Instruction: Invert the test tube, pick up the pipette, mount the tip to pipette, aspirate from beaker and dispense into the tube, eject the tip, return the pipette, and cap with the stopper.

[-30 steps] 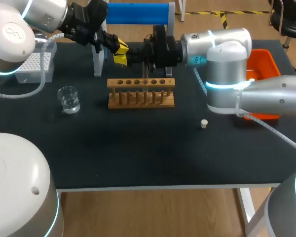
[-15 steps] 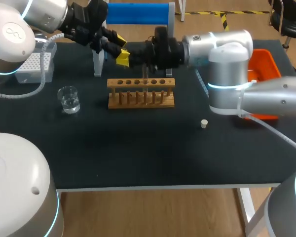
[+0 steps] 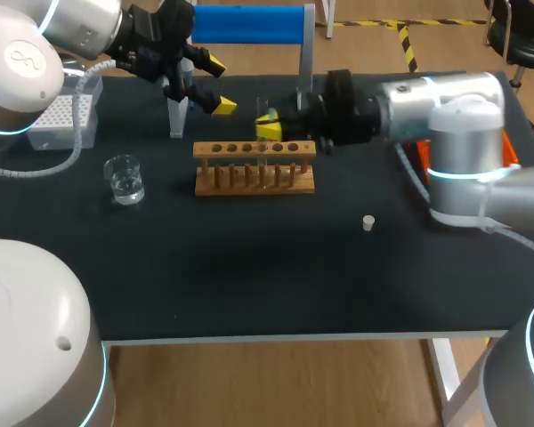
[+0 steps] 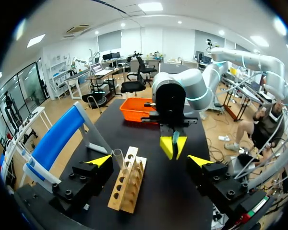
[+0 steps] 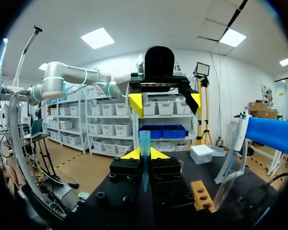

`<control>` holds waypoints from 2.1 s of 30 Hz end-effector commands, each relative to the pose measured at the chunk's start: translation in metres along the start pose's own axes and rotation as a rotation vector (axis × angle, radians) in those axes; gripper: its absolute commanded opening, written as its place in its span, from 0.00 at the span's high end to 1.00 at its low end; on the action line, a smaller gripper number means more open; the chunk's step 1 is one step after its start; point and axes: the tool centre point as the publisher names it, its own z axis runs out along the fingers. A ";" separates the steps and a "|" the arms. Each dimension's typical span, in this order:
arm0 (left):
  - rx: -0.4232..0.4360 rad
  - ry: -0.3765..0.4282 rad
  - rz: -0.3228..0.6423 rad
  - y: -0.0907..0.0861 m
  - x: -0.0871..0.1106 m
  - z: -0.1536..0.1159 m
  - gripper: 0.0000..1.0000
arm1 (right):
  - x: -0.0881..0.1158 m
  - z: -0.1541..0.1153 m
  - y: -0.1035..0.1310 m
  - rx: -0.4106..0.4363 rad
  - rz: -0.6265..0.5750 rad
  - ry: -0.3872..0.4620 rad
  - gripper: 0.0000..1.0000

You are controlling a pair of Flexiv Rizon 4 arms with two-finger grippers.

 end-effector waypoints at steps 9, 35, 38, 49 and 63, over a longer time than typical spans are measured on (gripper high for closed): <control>-0.003 0.000 -0.001 -0.001 0.001 -0.001 0.00 | 0.048 -0.105 -0.023 -0.002 0.017 -0.094 1.00; -0.003 0.000 -0.001 -0.001 0.001 -0.001 0.00 | 0.083 -0.170 -0.056 0.047 0.020 -0.103 1.00; -0.003 0.000 -0.001 -0.001 0.001 -0.001 0.00 | 0.083 -0.170 -0.057 0.041 0.025 -0.105 1.00; -0.003 0.000 -0.001 -0.001 0.001 -0.001 0.00 | 0.083 -0.170 -0.057 0.038 0.028 -0.107 1.00; -0.003 0.000 -0.001 -0.001 0.001 -0.001 0.00 | 0.083 -0.170 -0.057 0.038 0.028 -0.107 1.00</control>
